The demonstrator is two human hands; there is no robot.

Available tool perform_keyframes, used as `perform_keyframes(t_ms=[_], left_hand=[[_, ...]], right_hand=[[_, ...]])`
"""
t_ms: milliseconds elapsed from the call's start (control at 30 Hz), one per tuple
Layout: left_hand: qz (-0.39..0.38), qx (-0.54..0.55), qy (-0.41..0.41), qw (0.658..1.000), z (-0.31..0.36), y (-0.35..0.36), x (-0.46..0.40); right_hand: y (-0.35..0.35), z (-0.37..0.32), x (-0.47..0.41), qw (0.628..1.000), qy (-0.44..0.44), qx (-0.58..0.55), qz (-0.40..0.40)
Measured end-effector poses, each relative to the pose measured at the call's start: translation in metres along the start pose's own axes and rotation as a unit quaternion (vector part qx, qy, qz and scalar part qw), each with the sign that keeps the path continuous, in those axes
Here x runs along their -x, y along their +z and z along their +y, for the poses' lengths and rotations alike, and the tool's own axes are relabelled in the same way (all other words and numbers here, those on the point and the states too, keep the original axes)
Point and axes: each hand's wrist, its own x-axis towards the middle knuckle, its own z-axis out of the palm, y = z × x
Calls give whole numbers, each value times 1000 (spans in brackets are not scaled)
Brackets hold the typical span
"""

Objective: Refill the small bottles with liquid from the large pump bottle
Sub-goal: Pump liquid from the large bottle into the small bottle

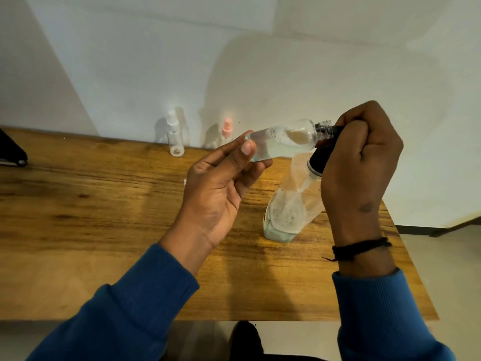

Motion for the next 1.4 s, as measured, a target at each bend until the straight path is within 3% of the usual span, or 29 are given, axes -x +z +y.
perform_keyframes(t_ms=[1400], left_hand=[[-12,-4,0,1000,0,2,0]], right_hand=[[-1,1,1,1000,3,-7,2]])
